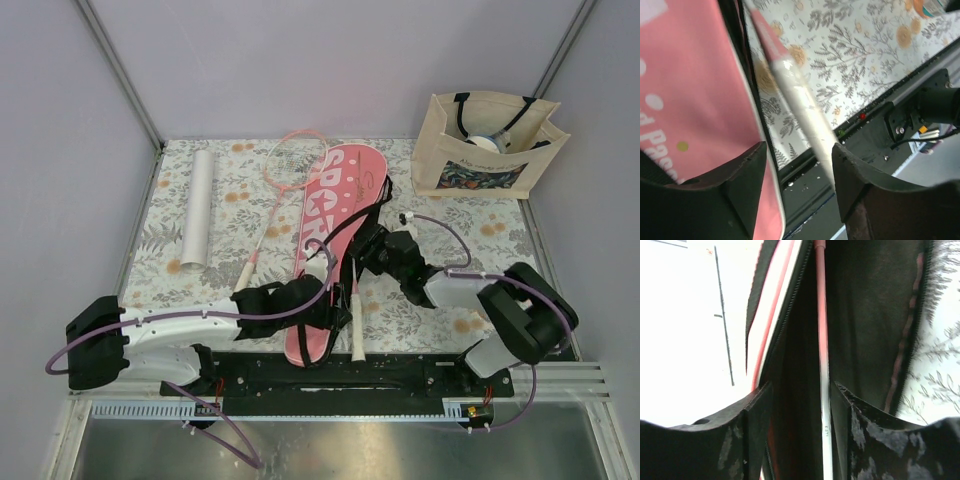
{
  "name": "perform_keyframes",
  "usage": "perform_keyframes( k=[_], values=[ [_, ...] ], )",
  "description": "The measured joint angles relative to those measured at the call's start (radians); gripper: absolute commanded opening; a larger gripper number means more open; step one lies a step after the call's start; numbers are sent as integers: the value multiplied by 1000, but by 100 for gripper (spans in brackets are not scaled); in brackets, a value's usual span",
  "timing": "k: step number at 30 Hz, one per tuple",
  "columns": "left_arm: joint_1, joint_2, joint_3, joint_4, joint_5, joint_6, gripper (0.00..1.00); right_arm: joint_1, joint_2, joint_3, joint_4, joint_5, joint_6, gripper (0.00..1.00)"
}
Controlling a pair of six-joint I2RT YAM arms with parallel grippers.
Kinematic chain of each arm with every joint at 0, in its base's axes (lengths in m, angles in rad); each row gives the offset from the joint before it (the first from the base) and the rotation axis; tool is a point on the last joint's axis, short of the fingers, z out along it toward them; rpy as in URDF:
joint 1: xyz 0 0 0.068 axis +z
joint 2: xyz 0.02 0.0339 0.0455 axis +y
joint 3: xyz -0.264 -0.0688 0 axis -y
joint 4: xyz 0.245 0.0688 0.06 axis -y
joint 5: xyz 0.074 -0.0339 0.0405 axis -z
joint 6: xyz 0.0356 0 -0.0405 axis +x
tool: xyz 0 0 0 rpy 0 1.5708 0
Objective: Pack up the badminton gear
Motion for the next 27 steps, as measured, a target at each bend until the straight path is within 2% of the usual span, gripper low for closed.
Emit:
perform_keyframes(
  k=[2,4,5,7,11,18,22,27],
  values=[
    [0,0,49,-60,-33,26,60,0,-72,3,-106,4,-20,58],
    [0,-1,94,-114,-65,55,60,0,-138,4,-203,17,-36,49],
    [2,-1,115,-140,-79,69,60,0,-165,4,-230,22,-43,44],
    [9,-1,149,-184,-101,93,61,0,-204,0,-246,26,-52,40],
    [29,-5,169,-239,-122,115,61,0,-215,-2,-243,18,-59,40],
    [46,-2,169,-320,-150,128,61,0,-200,1,-361,-25,-99,52],
    [48,28,145,-317,-151,136,61,0,-239,-3,-489,-69,-156,52],
    [48,119,116,-310,-151,154,61,0,-347,-66,-547,-132,-185,50]
  ],
)
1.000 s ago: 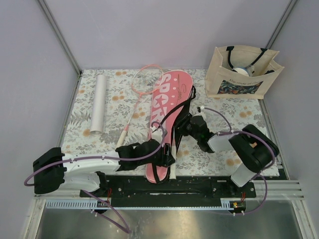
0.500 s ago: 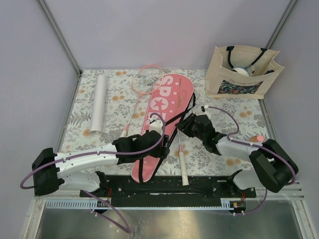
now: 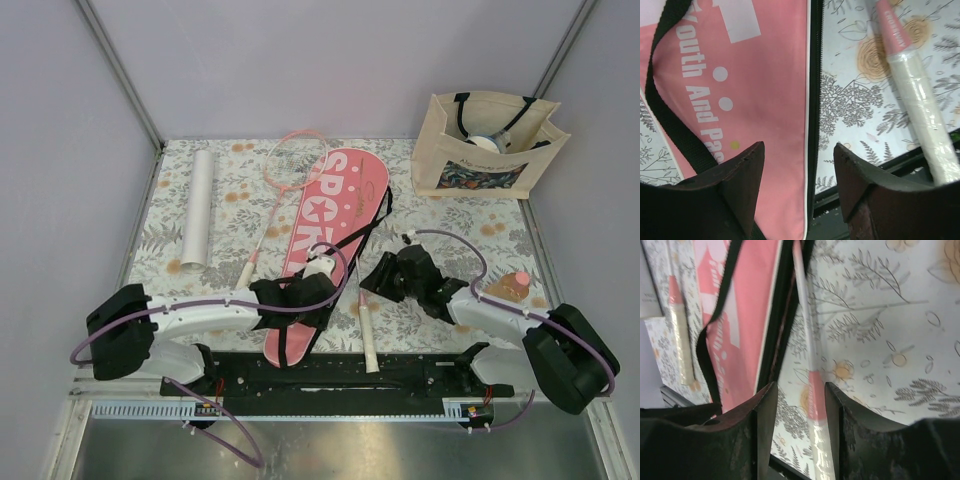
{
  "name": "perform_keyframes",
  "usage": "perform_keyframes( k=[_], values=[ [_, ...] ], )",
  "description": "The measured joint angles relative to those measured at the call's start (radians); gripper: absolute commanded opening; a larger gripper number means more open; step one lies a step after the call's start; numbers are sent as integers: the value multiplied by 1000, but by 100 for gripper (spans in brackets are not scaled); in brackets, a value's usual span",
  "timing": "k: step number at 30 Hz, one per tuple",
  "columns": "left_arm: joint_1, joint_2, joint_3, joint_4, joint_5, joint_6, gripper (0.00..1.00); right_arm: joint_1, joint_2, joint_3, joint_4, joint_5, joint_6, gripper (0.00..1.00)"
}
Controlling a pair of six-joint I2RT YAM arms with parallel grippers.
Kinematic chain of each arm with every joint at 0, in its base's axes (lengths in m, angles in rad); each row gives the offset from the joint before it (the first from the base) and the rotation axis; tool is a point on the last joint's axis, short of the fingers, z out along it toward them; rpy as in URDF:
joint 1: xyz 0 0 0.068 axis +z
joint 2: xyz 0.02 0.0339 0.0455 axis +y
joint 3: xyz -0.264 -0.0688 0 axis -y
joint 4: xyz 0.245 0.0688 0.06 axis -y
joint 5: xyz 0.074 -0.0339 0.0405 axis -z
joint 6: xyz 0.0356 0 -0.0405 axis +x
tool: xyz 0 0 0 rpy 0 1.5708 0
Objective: Pack up the badminton gear
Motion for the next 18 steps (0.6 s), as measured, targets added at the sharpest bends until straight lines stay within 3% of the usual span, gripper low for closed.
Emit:
perform_keyframes(
  k=[8,18],
  values=[
    [0,127,0,13,0,32,58,18,-41,-85,-38,-61,-1,50],
    [-5,183,7,50,1,61,0,47,-66,-138,-15,-88,19,47]
  ],
)
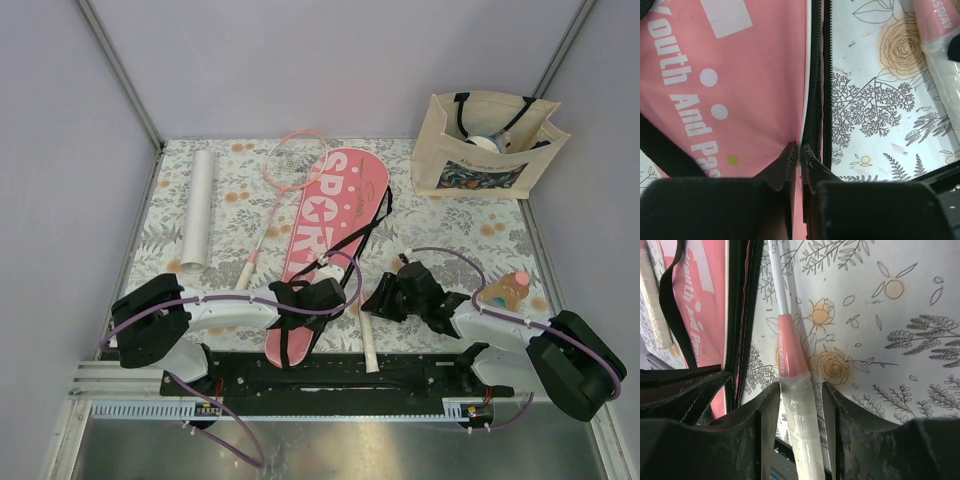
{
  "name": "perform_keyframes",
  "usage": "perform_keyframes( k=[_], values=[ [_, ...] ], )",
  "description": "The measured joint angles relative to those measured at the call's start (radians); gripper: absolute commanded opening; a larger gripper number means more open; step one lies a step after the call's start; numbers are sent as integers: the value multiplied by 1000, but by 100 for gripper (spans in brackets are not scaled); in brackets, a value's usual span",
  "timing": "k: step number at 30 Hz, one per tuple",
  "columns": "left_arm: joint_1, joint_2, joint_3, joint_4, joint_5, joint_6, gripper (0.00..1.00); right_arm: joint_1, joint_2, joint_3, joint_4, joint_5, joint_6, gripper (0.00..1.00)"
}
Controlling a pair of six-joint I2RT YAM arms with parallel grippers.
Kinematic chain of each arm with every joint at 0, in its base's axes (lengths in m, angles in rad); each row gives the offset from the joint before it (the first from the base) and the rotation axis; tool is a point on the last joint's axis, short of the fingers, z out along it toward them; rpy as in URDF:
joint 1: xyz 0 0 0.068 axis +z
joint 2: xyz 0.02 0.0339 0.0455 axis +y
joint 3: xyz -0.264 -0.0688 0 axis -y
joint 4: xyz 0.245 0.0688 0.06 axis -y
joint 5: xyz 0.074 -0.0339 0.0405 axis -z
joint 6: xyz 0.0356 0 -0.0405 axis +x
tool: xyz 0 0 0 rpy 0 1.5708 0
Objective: Pack up the badminton gear
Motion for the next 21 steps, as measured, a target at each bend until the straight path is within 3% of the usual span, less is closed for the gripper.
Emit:
perform_keyframes(
  k=[6,12,21],
  values=[
    [-2,1,10,2,19,6,0,47,-3,-29,54,0,55,42],
    [-2,-33,12,11,71,-18,0,69,9,-71,182,4,132,27],
    [-2,-164,5,93,161,-95,0,92,104,-93,410,39,227,24]
  ],
)
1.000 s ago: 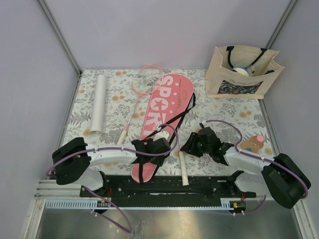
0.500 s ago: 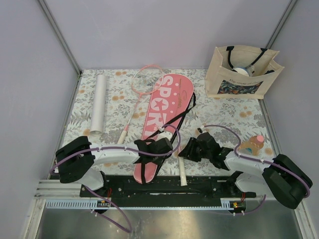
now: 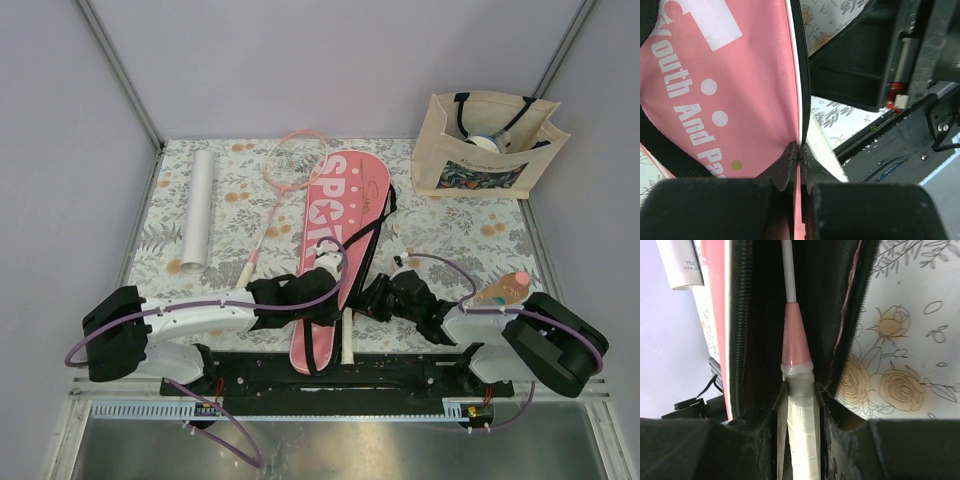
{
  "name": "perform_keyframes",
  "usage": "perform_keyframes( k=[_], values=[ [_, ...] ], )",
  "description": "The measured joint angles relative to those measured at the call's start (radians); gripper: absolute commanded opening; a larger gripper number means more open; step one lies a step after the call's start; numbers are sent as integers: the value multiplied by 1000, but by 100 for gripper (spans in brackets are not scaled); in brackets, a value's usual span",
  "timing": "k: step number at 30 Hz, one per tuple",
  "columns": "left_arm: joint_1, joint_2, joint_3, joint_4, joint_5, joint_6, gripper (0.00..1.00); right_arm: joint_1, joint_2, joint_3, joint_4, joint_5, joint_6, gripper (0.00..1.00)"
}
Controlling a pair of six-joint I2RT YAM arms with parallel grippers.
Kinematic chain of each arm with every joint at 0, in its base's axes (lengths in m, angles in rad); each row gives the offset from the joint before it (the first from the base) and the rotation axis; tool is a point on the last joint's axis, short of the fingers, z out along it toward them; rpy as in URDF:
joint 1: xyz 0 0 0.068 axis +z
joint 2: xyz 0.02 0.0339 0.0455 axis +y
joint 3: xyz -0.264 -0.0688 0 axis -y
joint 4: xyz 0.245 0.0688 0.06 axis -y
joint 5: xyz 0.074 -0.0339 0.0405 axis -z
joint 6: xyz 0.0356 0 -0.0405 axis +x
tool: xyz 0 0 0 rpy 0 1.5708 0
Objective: Pack up the badminton gear
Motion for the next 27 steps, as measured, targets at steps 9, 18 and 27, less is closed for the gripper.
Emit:
perform_keyframes(
  k=[9,18,27],
  values=[
    [2,-20,-54,60,14,-52,0,72,195,2,260,34,121,24],
    [14,-88,-126,130,-9,-87,0,91,431,2,591,49,204,24],
    [21,-141,-223,256,-10,-144,0,102,560,14,746,45,228,24]
  ],
)
